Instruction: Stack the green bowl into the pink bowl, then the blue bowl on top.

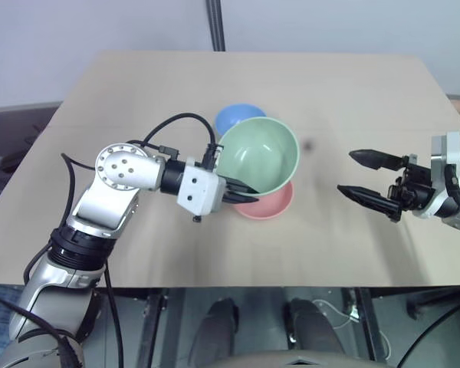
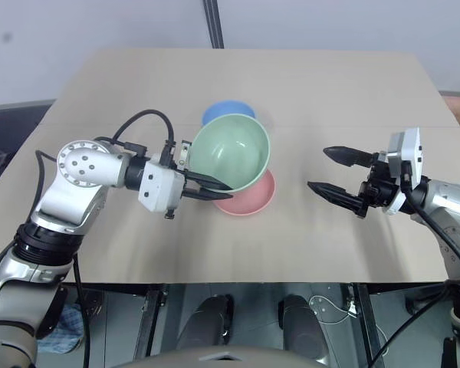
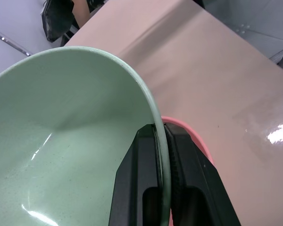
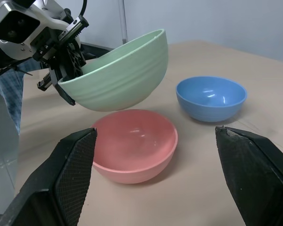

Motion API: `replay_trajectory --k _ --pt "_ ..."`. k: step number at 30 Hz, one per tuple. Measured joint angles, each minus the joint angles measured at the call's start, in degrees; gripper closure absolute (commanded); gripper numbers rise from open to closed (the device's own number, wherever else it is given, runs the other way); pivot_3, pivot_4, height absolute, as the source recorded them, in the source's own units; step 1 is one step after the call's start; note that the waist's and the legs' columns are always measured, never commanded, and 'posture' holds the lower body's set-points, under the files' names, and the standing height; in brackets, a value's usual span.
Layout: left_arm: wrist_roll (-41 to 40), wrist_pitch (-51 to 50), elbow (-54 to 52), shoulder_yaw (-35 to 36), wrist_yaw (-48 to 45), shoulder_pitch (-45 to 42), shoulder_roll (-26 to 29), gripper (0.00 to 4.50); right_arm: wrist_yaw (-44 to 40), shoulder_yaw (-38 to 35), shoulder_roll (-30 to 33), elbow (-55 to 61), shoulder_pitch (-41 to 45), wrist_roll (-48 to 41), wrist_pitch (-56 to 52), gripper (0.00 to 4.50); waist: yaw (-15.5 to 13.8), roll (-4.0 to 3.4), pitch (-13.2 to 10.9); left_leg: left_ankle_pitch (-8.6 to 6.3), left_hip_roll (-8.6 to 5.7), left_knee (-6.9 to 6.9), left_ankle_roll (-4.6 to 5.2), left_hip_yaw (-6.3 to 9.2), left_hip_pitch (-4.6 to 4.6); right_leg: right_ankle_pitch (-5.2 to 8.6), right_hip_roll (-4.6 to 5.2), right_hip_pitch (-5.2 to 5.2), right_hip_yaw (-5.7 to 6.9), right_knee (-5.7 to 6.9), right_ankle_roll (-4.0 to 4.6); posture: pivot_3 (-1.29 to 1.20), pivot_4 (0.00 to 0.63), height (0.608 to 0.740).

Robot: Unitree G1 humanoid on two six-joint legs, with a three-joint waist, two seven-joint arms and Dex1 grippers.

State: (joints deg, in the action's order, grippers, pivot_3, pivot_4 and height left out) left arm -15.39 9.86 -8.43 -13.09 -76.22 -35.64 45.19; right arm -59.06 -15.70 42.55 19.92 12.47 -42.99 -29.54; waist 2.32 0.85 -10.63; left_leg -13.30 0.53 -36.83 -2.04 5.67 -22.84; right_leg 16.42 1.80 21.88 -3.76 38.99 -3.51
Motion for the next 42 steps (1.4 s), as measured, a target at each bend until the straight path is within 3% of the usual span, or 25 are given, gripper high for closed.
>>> replay_trajectory --k 2,3,4,5,16,25,32,42 --pt "0.7 -0.7 0.3 0.0 0.4 0.0 -0.1 2.57 0.0 0.0 0.0 0.0 -0.5 0.0 0.1 0.28 0.0 0.0 0.0 0.0 0.0 0.0 0.0 0.0 0.0 0.0 0.0 0.0 0.0 0.0 0.0 0.0 0.15 0.74" --pt "0.7 -0.9 0.4 0.0 0.4 0.0 -0.1 2.38 0.0 0.0 0.0 0.0 -0.5 0.0 0.1 0.28 0.0 0.0 0.0 0.0 0.0 0.0 0.0 0.0 0.0 0.0 0.0 0.0 0.0 0.0 0.0 0.0 0.15 0.74" --pt "0.9 -1.0 0.6 0.0 0.7 0.0 -0.2 1.79 0.0 0.0 0.0 0.0 -0.6 0.0 0.2 0.28 0.0 0.0 0.0 0.0 0.0 0.0 0.0 0.0 0.0 0.0 0.0 0.0 0.0 -0.01 0.0 0.0 0.15 0.74" --pt "1.0 -1.1 0.6 0.1 1.0 0.0 -0.4 1.5 0.0 0.0 0.0 0.0 -0.6 0.0 0.2 0.28 0.0 0.0 0.0 0.0 0.0 0.0 0.0 0.0 0.0 0.0 0.0 0.0 0.0 -0.01 0.0 0.0 0.15 0.74" --pt "0.5 -5.5 2.4 3.8 8.2 -1.9 -4.3 1.5 -0.4 0.0 0.5 0.0 -0.3 0.0 0.2 0.28 -0.1 0.01 0.0 0.0 0.0 -0.03 0.0 0.03 0.0 0.0 -0.01 -0.01 0.02 0.0 0.0 0.0 0.15 0.74" --pt "21.3 2.2 26.1 3.2 23.6 -14.6 -3.9 1.5 1.2 0.2 0.3 -0.1 2.3 0.7 1.1 0.28 0.0 0.01 0.0 0.0 -0.03 -0.05 0.0 0.03 -0.01 0.0 0.0 -0.02 0.02 -0.06 -0.01 0.0 0.15 0.74" --pt "34.8 12.2 50.8 -3.7 33.8 -22.3 -5.8 1.5 7.1 2.6 -0.8 -1.7 4.8 6.8 2.7 0.28 -0.1 0.01 0.0 0.0 -0.09 -0.09 0.0 0.06 -0.05 -0.01 0.03 -0.02 0.05 -0.03 -0.02 0.0 0.15 0.74" --pt "43.5 18.5 77.4 -8.4 46.9 -34.4 -13.6 1.5 10.8 3.6 -0.1 -5.3 6.0 11.5 2.5 0.28 -0.1 0.05 0.0 -0.01 -0.15 -0.11 0.01 0.13 -0.22 0.0 0.09 0.1 0.13 -0.05 -0.02 0.0 0.15 0.74"
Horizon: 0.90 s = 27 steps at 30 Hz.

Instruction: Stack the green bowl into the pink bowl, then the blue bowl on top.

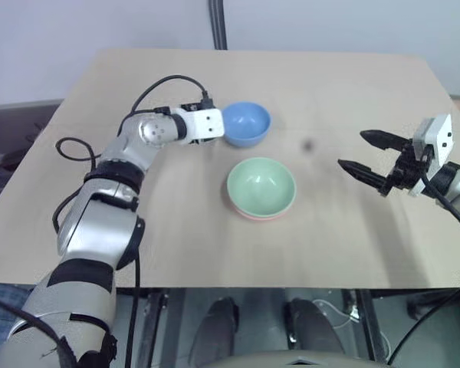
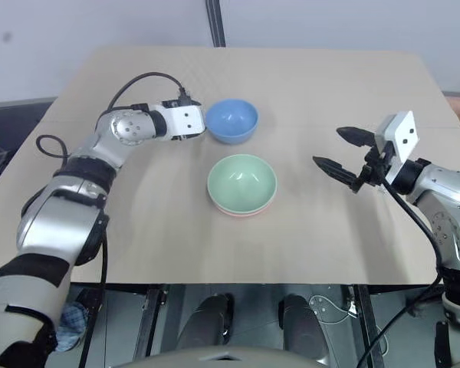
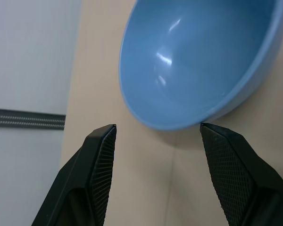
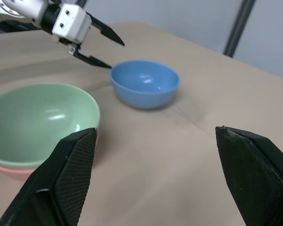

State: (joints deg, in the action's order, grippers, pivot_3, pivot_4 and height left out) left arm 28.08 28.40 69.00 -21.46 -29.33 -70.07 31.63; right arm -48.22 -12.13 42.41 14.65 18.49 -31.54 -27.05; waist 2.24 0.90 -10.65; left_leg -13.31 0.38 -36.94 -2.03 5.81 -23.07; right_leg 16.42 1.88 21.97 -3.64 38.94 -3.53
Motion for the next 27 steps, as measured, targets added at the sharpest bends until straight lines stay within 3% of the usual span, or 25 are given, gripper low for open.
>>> replay_trajectory --k 13,16,20,27 --pt "3.8 1.3 6.1 -3.5 -2.6 -3.0 -7.0 1.5 0.5 -0.3 0.4 0.9 -1.3 -0.1 -0.4 0.28 0.1 0.01 0.0 0.0 0.0 -0.03 0.0 0.01 -0.02 0.0 0.0 0.0 0.0 0.03 0.0 0.0 0.15 0.74" --pt "3.7 1.3 6.4 -3.4 -4.5 -3.3 -7.9 2.36 0.9 -0.4 0.4 1.3 -1.6 -0.1 -0.4 0.28 0.1 0.01 0.0 0.0 0.0 -0.03 0.0 0.0 -0.01 0.0 0.0 0.0 0.0 0.04 0.0 0.0 0.15 0.74" --pt "3.6 1.3 6.6 -3.4 -6.7 -3.3 -8.4 4.32 1.1 -0.7 0.4 1.4 -2.1 -0.2 -0.4 0.28 0.1 0.02 0.0 0.0 0.0 -0.03 0.0 0.0 -0.01 0.0 -0.01 0.0 0.0 0.05 0.0 0.0 0.15 0.74" --pt "3.2 2.2 6.8 -3.2 -9.1 -3.4 -7.9 4.44 0.9 -0.9 0.4 1.7 -2.2 -0.5 -0.4 0.28 0.1 0.02 0.0 0.0 0.0 -0.05 0.0 0.01 -0.02 0.0 -0.01 0.0 0.0 0.05 0.0 0.0 0.15 0.74"
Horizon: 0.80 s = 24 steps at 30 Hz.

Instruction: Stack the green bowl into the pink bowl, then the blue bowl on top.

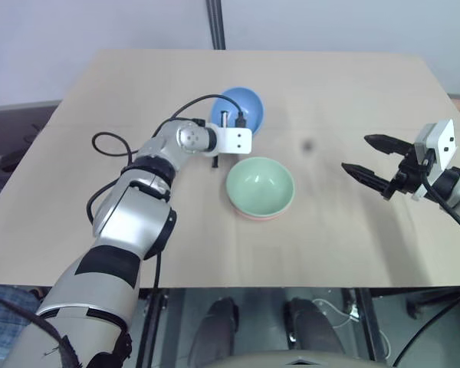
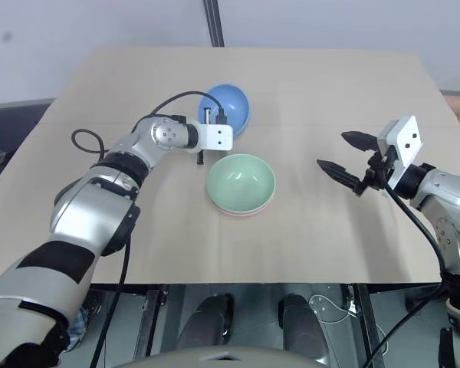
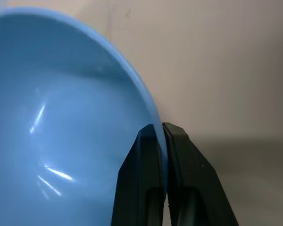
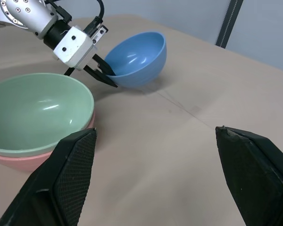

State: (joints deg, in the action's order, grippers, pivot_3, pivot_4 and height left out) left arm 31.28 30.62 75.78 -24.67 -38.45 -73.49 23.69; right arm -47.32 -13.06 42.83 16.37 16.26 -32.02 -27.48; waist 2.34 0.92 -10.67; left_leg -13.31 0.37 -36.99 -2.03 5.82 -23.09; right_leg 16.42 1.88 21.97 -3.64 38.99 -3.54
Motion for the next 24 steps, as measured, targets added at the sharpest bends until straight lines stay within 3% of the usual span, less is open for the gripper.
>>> replay_trajectory --k 8,11,18,24 --pt "-1.3 4.2 -0.2 1.8 1.3 -0.8 2.3 4.44 -2.5 -1.8 0.1 0.1 0.0 -2.4 0.3 0.28 -0.1 0.01 0.0 0.0 0.0 -0.02 0.0 0.02 -0.02 0.0 0.0 0.0 0.01 0.0 0.0 0.0 0.15 0.74" --pt "-6.2 9.2 -1.8 5.2 -2.8 -1.5 2.3 4.44 -3.2 -3.5 0.1 0.1 0.0 -3.6 0.7 0.28 -0.3 0.01 0.0 0.0 0.0 -0.08 0.0 0.07 -0.11 0.0 0.02 0.0 0.09 -0.02 0.0 0.0 0.15 0.74" --pt "-23.9 15.2 -15.0 9.9 -28.7 4.1 -1.1 4.44 -6.0 -6.4 1.7 0.3 -4.7 -4.2 1.7 0.28 0.0 -0.03 0.0 0.0 0.0 -0.16 0.0 0.1 -0.15 0.0 0.04 0.0 0.12 0.02 0.0 0.0 0.15 0.74" --pt "-32.3 6.0 -36.4 7.6 -42.3 14.0 1.0 4.44 -6.1 -8.2 2.0 0.5 -5.8 -4.4 2.5 0.28 0.4 -0.06 0.0 0.0 0.07 -0.16 0.0 -0.03 0.13 0.0 -0.05 -0.07 -0.08 0.27 0.01 0.0 0.15 0.74"
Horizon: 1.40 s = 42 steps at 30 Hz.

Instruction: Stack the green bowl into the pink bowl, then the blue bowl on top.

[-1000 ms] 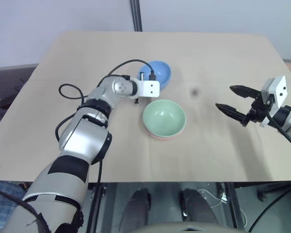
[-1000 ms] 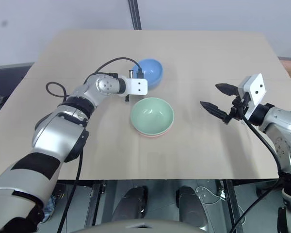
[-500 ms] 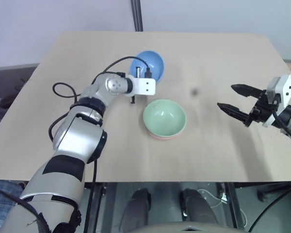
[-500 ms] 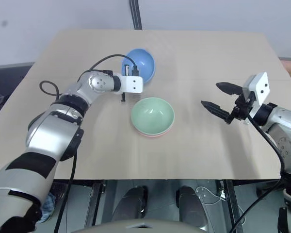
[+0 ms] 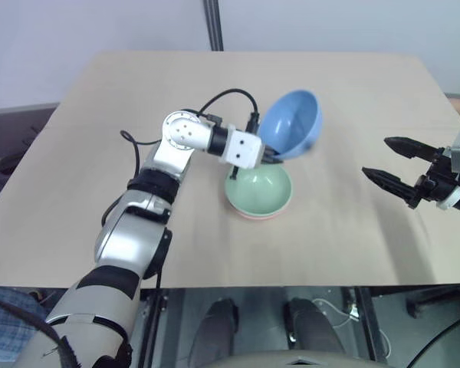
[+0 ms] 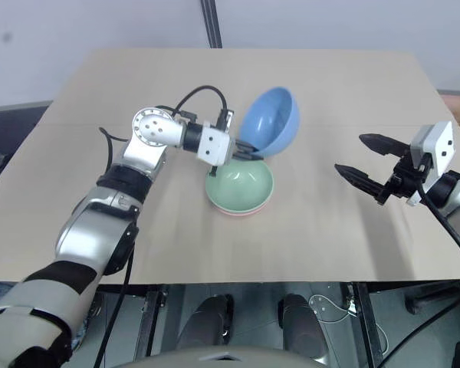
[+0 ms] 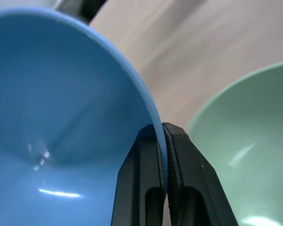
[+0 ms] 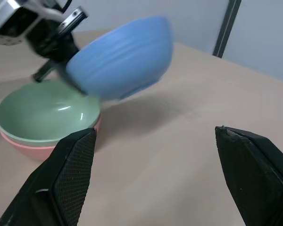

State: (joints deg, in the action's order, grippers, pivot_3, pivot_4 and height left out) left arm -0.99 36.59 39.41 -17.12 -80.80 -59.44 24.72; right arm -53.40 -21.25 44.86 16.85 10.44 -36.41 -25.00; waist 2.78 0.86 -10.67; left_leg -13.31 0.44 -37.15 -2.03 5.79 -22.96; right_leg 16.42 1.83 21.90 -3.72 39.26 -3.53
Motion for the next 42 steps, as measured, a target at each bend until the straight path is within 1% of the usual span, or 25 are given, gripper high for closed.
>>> replay_trajectory --k 3,4,5,6,8,9,12,17,20,25,30,35,42 --pt "-2.6 -6.5 -7.4 -1.0 -4.1 2.8 2.4 4.44 0.0 0.0 0.0 0.0 -0.1 0.0 0.2 0.28 -0.2 0.0 0.0 0.0 -0.01 -0.1 0.0 -0.01 0.04 0.0 0.0 -0.01 -0.01 0.14 0.0 0.0 0.15 0.74" --pt "-3.2 -7.8 -8.8 -1.0 -4.5 3.2 2.7 3.8 0.0 0.0 0.0 0.0 -0.2 0.0 0.2 0.28 -0.3 0.0 0.0 0.0 -0.01 -0.13 0.0 -0.01 0.04 0.0 0.0 -0.01 -0.01 0.16 0.0 0.0 0.15 0.74" --pt "-4.0 -9.7 -10.9 -1.0 -5.2 3.6 3.2 3.64 0.0 0.0 0.0 0.0 -0.2 0.0 0.3 0.28 -0.3 0.0 0.0 0.0 -0.01 -0.14 0.0 -0.01 0.06 0.0 0.0 -0.04 -0.01 0.17 0.0 0.0 0.15 0.74" --pt "-4.7 -11.2 -12.3 -1.0 -5.7 3.7 3.5 3.11 0.0 0.0 0.0 0.0 -0.2 0.0 0.3 0.28 -0.4 0.0 0.0 0.0 -0.02 -0.15 0.0 0.0 0.09 0.01 0.0 -0.08 0.0 0.16 -0.01 0.0 0.15 0.74" --pt "-5.3 -13.1 -13.9 -1.0 -6.2 3.9 4.1 2.23 0.0 0.0 0.0 0.0 -0.2 0.0 0.3 0.28 -0.4 0.0 0.0 0.0 -0.02 -0.16 0.01 0.0 0.09 0.01 0.0 -0.08 0.0 0.16 -0.01 0.0 0.15 0.74" --pt "-5.4 -13.7 -14.2 -1.0 -6.2 4.0 4.2 1.7 0.0 0.0 0.0 0.0 -0.2 0.0 0.3 0.28 -0.4 0.0 0.0 0.0 -0.02 -0.16 0.01 -0.01 0.09 0.01 0.0 -0.08 0.0 0.16 -0.01 0.0 0.15 0.74" --pt "-5.6 -14.6 -14.7 -1.0 -6.0 4.3 4.2 0.4 0.0 0.0 0.0 0.0 -0.2 0.0 0.3 0.28 -0.4 0.0 0.0 0.0 -0.02 -0.16 0.01 0.0 0.09 0.01 -0.01 -0.08 0.0 0.16 -0.01 0.0 0.15 0.74" --pt "-6.1 -15.3 -15.2 0.0 -4.8 4.5 4.3 0.4 -0.1 0.0 0.0 0.0 -0.2 0.0 0.3 0.28 -0.4 0.0 0.0 0.0 -0.02 -0.16 0.01 0.0 0.1 0.01 -0.01 -0.08 0.0 0.16 -0.01 0.0 0.15 0.74" --pt "-6.8 -17.5 -16.5 1.6 -3.6 5.0 5.6 0.4 -0.3 0.0 0.0 0.0 -0.2 0.1 0.3 0.28 -0.3 0.0 0.0 0.0 -0.01 -0.15 0.01 -0.01 0.1 0.01 -0.01 -0.07 -0.01 0.16 -0.01 0.0 0.15 0.74" --pt "-9.8 -23.8 -23.2 5.3 -1.9 11.1 9.6 0.4 -1.5 0.2 0.3 -0.6 -1.3 0.2 0.4 0.28 -0.3 -0.02 0.0 0.0 0.01 -0.12 0.01 -0.01 0.1 0.01 -0.02 -0.07 -0.02 0.13 0.0 0.0 0.15 0.74" --pt "-10.0 -26.7 -27.7 6.2 -0.6 15.1 12.6 0.4 -2.2 0.6 0.3 -1.6 -0.7 0.5 0.7 0.28 -0.5 -0.02 0.0 0.0 0.0 -0.14 0.01 -0.01 0.11 0.01 -0.01 -0.08 -0.01 0.14 0.0 0.0 0.15 0.74" --pt "-10.0 -27.9 -29.8 6.3 0.8 17.3 13.6 0.4 -2.7 1.9 0.2 -2.8 0.9 1.1 0.8 0.28 -0.4 -0.03 0.0 0.0 0.01 -0.13 0.01 -0.01 0.11 0.01 -0.02 -0.08 -0.01 0.13 0.0 0.0 0.15 0.74" --pt "-10.0 -28.5 -29.8 6.3 1.7 17.6 13.8 0.4 -3.6 2.5 0.2 -3.8 1.7 1.3 1.0 0.28 -0.4 -0.03 0.0 -0.01 0.01 -0.12 0.01 -0.02 0.1 0.01 -0.01 -0.08 -0.01 0.12 0.0 0.0 0.15 0.74"
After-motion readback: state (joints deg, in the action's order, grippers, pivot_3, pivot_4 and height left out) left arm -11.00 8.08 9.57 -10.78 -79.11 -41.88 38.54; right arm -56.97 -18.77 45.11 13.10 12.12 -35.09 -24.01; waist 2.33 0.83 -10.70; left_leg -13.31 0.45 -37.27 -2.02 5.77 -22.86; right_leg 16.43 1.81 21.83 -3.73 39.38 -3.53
